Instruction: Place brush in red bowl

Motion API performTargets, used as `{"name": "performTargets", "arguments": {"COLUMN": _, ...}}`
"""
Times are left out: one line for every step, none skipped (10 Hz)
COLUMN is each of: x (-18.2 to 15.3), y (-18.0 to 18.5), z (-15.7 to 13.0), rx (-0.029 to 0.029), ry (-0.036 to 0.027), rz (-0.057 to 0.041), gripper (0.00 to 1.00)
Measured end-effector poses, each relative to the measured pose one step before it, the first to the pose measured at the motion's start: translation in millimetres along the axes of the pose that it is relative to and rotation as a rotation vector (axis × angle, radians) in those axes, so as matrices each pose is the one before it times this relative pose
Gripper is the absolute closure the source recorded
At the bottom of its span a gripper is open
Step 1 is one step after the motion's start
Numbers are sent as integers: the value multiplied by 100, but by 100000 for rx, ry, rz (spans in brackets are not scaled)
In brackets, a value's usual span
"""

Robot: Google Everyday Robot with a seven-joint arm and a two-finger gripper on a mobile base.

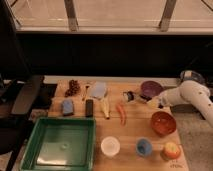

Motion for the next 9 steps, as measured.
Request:
{"name": "performTargets", "arguments": {"x": 301, "y": -205, "z": -1253, "rx": 853, "ry": -582, "rz": 560, "gripper": 100}}
{"name": "performTargets", "arguments": {"x": 97, "y": 16, "z": -794, "rx": 107, "ry": -146, "rz": -347, "gripper": 100}}
{"name": "performTargets", "arguments": {"x": 138, "y": 130, "z": -1273, "rx": 103, "ry": 411, "rz": -1412, "gripper": 100}}
{"name": "performTargets", "arguments": {"x": 404, "y": 38, "z": -1394, "rx": 668, "ry": 1042, "rz": -891, "gripper": 100}}
{"name": "performTargets", "arguments": {"x": 469, "y": 111, "z": -894, "rx": 465, "ry": 759, "rz": -235, "gripper": 100}}
{"name": "performTargets", "arguments": {"x": 543, "y": 133, "z": -989, "rx": 644, "ry": 532, "rz": -7, "gripper": 100}}
{"name": "performTargets", "arguments": {"x": 902, "y": 142, "z": -1368, "rx": 997, "ry": -120, "rz": 383, "gripper": 100}}
{"name": "performTargets", "arguments": {"x": 2336, "y": -3, "z": -2203, "rx": 370, "ry": 201, "rz": 732, "gripper": 100}}
{"name": "performTargets", "arguments": {"x": 73, "y": 63, "z": -63, "rx": -282, "ry": 49, "rz": -124, "gripper": 100}}
